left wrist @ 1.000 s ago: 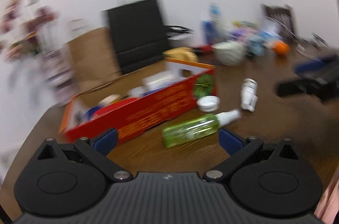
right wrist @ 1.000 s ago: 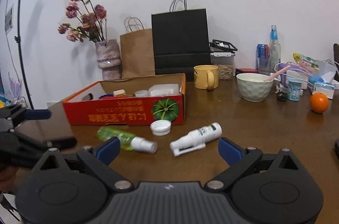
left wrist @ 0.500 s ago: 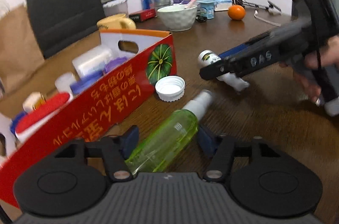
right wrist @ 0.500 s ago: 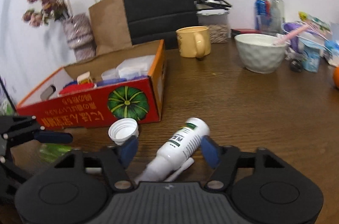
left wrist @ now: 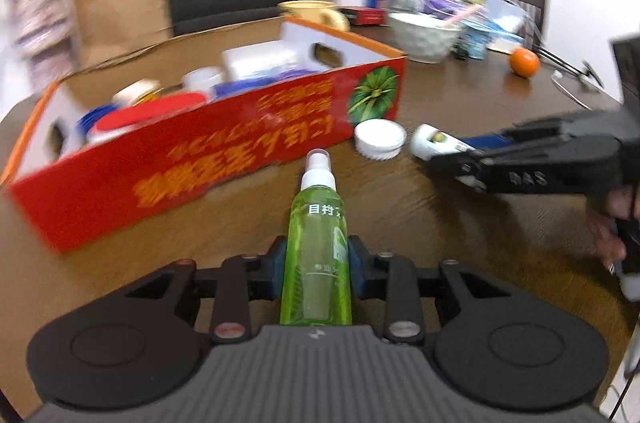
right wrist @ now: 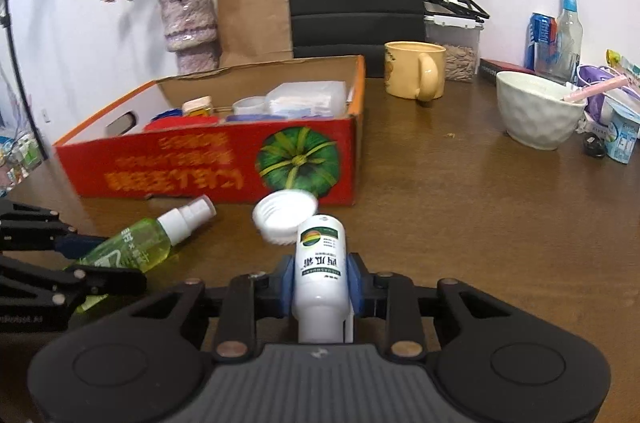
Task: Organize rigid objects
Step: 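Grasp the green spray bottle with the left tool while the right tool grasps the white lotion bottle, then carry the spray bottle over the box with the left tool while the right tool carries the lotion bottle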
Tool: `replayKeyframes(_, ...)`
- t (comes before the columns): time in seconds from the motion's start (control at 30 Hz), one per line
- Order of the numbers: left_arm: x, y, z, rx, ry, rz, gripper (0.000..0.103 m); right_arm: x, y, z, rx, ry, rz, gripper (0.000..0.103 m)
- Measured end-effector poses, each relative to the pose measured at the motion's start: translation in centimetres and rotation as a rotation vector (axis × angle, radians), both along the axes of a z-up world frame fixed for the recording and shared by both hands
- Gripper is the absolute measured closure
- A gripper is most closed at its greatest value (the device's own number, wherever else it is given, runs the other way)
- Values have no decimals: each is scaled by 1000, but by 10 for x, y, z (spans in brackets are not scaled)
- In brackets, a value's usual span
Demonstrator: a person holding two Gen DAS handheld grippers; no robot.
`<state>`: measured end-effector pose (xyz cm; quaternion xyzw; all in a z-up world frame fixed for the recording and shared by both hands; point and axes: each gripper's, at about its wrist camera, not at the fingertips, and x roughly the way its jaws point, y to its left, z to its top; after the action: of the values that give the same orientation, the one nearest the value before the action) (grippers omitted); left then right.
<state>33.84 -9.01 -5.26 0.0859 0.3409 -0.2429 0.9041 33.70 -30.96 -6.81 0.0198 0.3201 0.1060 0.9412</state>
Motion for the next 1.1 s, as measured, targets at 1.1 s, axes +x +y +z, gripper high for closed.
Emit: replayKeyframes(1.1,-126,78,23,-32,-161,424,72,-108,104,22,2,-112,205,76)
